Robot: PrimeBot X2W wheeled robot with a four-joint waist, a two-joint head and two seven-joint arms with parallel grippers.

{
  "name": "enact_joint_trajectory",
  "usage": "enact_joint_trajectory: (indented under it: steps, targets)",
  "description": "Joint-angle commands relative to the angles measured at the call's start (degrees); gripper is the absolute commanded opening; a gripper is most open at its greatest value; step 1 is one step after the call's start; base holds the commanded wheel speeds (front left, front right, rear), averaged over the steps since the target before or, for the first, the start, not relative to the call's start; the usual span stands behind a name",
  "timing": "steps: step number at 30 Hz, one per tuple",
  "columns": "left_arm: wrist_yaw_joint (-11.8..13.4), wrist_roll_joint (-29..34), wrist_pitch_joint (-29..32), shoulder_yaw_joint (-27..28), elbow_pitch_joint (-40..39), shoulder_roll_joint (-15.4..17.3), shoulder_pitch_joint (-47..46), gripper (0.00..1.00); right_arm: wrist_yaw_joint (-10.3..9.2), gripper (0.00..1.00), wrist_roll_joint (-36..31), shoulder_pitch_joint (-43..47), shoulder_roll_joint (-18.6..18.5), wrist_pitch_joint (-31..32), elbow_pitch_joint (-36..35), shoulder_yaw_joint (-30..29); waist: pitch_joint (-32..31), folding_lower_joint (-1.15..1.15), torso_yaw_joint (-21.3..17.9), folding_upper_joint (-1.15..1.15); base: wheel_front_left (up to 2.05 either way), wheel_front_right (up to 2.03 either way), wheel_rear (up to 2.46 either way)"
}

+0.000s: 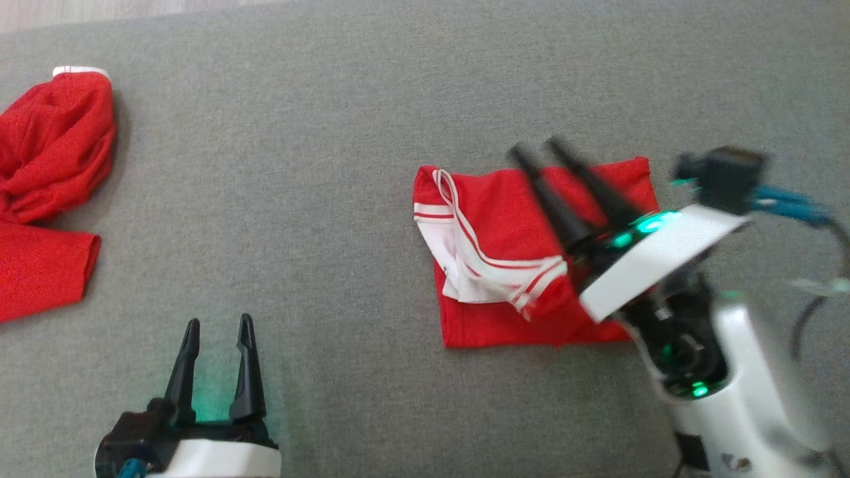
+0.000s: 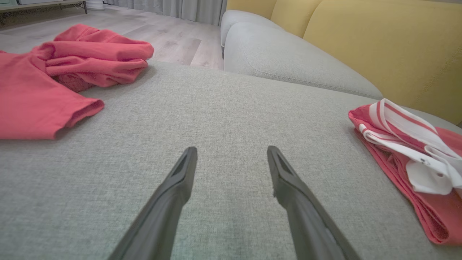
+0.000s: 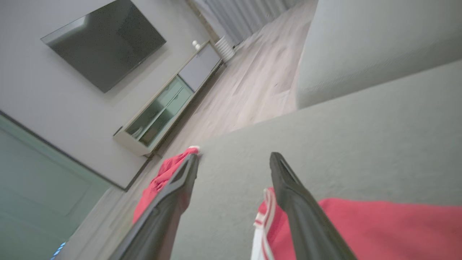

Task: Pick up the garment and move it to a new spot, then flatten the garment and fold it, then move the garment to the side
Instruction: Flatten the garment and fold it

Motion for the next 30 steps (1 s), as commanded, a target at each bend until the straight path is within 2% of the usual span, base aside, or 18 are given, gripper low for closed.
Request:
enact_joint_trajectory:
  steps: [1, 6, 15, 23, 30]
  targets:
    - [-0.1, 0.4, -0.5, 1.9, -1.6, -0.1, -1.0, 1.00, 0.43, 1.00, -2.3, -1.5, 0.5, -1.0, -3.0, 0.0, -0.1, 0.00, -0.1, 0.00, 0.00, 0.00, 0.00]
    - [0.0, 0.4, -0.5, 2.2, -2.0, -0.1, -0.8, 1.00, 0.43, 1.00, -12.5, 0.7, -2.5, -5.9, -4.6, -5.6, -0.7, 0.00, -0.3, 0.00, 0.00, 0.00, 0.00]
    - [-0.1, 0.3, -0.5, 2.6, -2.9, -0.1, -0.6, 1.00, 0.43, 1.00, -24.3, 7.4, -6.7, -16.6, 2.3, -10.7, -1.6, 0.00, 0.0, 0.00, 0.00, 0.00, 0.00]
    - [-0.3, 2.1, -0.5, 2.8, -4.0, -0.1, 0.6, 1.00, 0.43, 1.00, -35.1, 12.2, -6.3, -33.1, 9.8, -14.9, -5.1, 0.00, 0.8, 0.00, 0.00, 0.00, 0.00]
    - [-0.5, 2.3, -0.5, 3.5, -3.3, -0.1, 2.4, 1.00, 0.43, 1.00, -37.9, 14.4, -4.1, -36.8, 14.7, -16.6, -8.9, 0.00, 1.0, 0.00, 0.00, 0.00, 0.00]
